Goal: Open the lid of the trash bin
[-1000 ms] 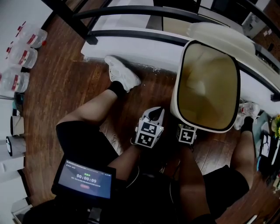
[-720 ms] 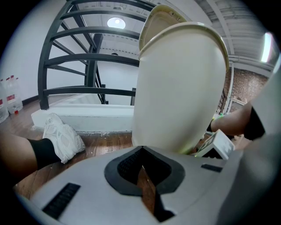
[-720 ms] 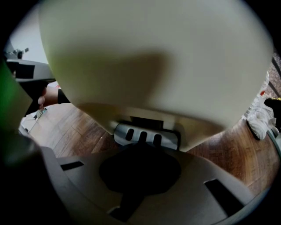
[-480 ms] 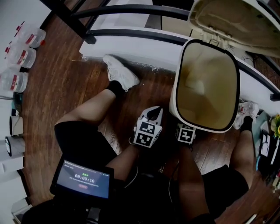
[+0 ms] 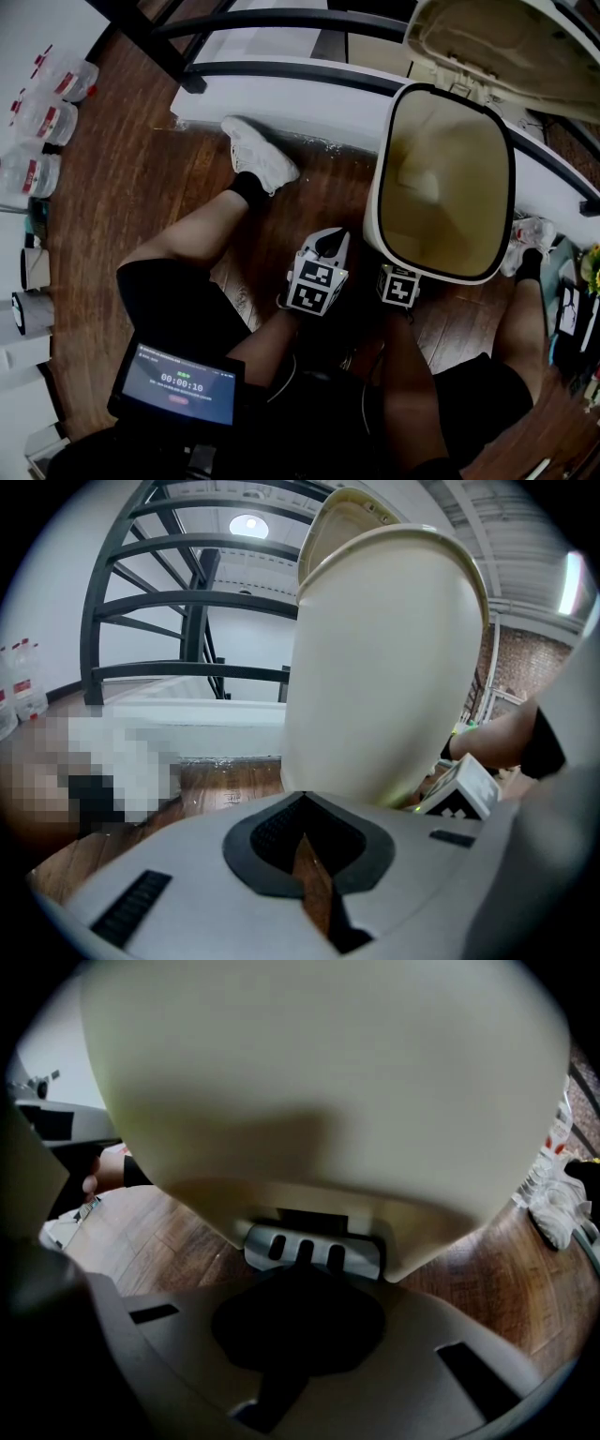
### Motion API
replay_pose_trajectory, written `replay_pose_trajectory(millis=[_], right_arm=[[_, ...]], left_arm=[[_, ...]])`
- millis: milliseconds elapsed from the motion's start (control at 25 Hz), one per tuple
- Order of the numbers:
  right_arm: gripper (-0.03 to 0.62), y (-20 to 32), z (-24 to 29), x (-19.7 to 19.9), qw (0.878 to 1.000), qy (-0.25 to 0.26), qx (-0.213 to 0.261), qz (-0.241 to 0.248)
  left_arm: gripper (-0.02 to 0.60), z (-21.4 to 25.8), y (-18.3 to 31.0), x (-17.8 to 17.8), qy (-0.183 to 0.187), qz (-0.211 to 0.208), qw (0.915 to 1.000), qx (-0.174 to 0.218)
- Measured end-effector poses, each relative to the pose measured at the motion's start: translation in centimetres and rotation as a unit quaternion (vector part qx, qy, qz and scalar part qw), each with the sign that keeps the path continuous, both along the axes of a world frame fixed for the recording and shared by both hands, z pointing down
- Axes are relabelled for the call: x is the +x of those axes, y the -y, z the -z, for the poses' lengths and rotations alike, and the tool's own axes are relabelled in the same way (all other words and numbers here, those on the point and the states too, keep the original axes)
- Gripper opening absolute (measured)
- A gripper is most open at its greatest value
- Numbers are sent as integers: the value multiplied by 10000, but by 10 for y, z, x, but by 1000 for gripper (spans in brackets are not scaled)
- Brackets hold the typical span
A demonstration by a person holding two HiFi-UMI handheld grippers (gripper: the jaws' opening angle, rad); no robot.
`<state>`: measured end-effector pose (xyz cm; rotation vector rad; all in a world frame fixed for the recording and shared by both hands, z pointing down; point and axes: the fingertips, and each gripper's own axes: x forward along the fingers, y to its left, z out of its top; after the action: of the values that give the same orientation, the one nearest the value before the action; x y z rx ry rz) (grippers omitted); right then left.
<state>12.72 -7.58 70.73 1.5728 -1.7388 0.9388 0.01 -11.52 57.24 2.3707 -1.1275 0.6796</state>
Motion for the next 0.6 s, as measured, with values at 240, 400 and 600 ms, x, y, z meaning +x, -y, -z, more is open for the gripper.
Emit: replay_pose_trajectory(millis=[240, 400, 600], right_arm=[[5, 0, -2, 1, 10000, 2, 57, -36], [5, -2, -1, 0, 10000, 3, 28, -37], [5, 0, -2, -1, 10000, 40, 71, -34]], left_arm=[[-2, 0, -1, -2, 58, 3, 10000, -55], [-2, 0, -1, -2, 76, -8, 10000, -43], [-2, -2, -2, -2, 83, -12, 9999, -82]])
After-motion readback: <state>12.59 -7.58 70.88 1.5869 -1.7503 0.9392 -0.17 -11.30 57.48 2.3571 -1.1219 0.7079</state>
